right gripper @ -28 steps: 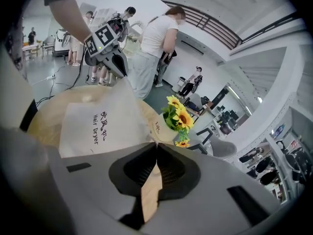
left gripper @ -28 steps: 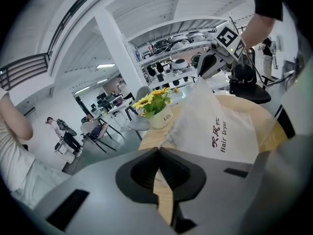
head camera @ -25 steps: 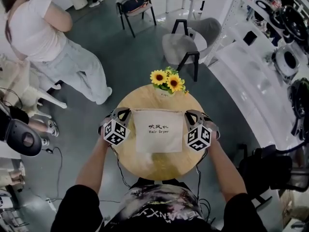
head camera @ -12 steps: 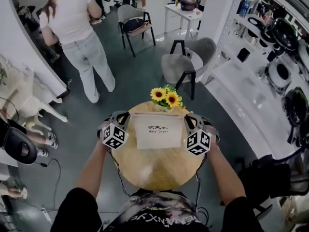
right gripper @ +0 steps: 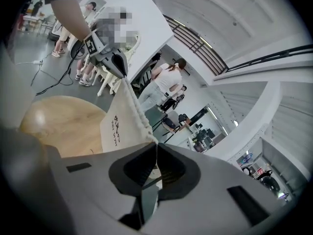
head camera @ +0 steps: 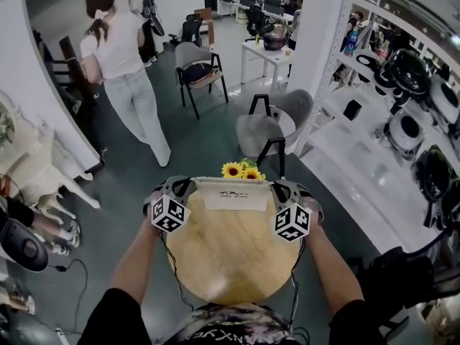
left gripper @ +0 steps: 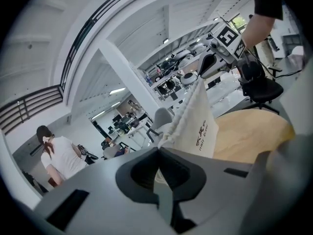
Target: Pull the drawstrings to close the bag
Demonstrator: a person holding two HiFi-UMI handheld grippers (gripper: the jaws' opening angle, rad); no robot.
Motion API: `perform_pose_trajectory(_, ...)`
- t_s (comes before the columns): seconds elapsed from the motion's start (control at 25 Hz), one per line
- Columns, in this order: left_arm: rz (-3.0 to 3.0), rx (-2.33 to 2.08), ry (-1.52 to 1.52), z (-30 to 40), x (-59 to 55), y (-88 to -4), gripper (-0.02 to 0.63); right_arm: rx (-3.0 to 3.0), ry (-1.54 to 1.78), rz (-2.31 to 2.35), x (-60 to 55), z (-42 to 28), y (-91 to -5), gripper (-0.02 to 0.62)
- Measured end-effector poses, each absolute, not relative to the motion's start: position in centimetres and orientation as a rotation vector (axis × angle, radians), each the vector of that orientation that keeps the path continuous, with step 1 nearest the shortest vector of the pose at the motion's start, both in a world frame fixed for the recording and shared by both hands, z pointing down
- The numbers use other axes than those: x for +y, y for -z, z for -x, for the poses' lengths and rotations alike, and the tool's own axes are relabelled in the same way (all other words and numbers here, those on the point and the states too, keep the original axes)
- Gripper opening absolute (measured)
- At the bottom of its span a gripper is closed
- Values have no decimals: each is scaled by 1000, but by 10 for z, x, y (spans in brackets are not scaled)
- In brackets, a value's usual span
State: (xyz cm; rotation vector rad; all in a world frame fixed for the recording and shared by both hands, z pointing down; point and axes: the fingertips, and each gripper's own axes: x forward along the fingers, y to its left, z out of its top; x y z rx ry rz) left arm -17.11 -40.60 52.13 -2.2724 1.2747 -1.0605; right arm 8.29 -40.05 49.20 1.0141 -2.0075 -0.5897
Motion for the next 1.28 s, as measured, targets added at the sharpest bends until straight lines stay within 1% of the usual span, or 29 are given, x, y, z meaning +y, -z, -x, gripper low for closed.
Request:
perform_pose_trajectory(0.28, 2261, 1318, 955, 171, -419, -475, 18, -1995, 663, -1066, -411, -82, -453, 11)
perform_pose_trajectory(1.28, 2021, 1298, 852, 182, -454, -324, 19, -1946, 914, -1200, -443, -69, -311, 11)
